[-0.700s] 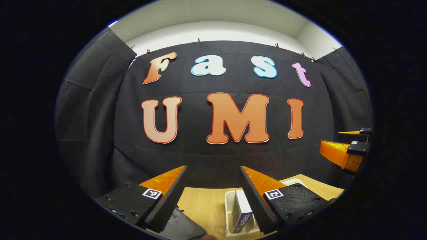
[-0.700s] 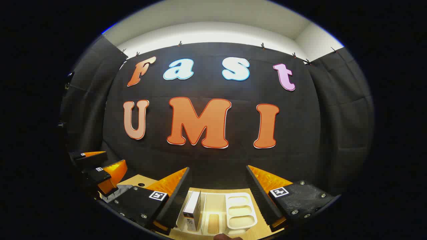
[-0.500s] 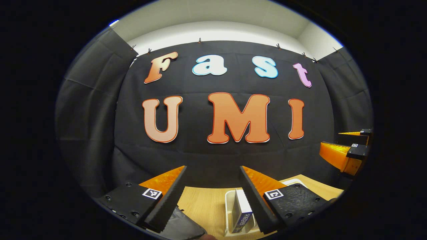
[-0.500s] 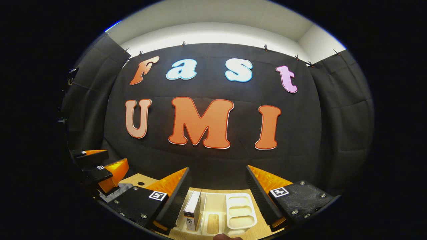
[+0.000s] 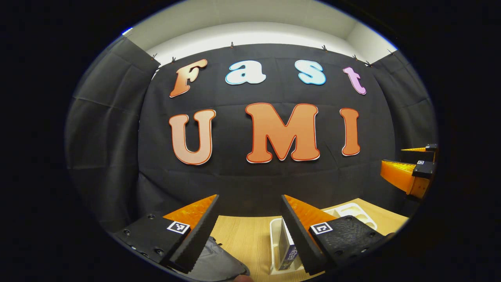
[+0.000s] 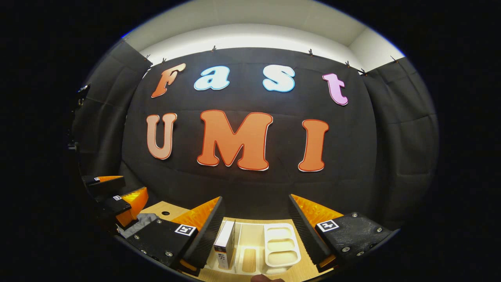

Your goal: Open the schoolbag, grab two books from the bookshelf and put them into the schoolbag.

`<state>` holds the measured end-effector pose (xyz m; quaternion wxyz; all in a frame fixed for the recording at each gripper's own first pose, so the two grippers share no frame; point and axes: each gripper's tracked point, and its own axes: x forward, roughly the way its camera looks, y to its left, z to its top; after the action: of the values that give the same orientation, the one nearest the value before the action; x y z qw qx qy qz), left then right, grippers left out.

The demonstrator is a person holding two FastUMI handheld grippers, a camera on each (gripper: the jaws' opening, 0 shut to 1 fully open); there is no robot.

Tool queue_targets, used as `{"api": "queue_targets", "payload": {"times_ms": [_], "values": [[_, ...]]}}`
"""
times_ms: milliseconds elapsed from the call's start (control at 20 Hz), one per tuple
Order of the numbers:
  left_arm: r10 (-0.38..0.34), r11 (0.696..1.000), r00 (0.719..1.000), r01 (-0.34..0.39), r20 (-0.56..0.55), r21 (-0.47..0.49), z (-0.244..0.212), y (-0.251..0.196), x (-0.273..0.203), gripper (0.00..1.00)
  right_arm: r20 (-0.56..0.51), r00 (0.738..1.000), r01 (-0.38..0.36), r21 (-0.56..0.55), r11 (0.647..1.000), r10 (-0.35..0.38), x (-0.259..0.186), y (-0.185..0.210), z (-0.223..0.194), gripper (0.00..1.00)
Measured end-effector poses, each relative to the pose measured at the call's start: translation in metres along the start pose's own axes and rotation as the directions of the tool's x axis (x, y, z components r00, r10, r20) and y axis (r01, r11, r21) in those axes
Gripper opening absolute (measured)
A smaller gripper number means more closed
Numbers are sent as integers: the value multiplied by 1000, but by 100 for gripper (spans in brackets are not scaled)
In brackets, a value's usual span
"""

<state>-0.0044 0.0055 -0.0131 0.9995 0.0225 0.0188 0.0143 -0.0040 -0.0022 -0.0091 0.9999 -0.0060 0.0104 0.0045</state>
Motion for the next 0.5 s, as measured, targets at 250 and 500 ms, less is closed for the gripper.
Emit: {"api": "queue_targets", "payload": {"times_ms": [250,500], "values": [[7,999,1000,-7,6,32,4,0,-1,96,8,1000,-13,-7,1000,13,2,1,0,96],[18,995,1000,-16,-19,102,-15,4,2,96,10,1000,-28,-12,1000,28,4,1,-3,95]]}}
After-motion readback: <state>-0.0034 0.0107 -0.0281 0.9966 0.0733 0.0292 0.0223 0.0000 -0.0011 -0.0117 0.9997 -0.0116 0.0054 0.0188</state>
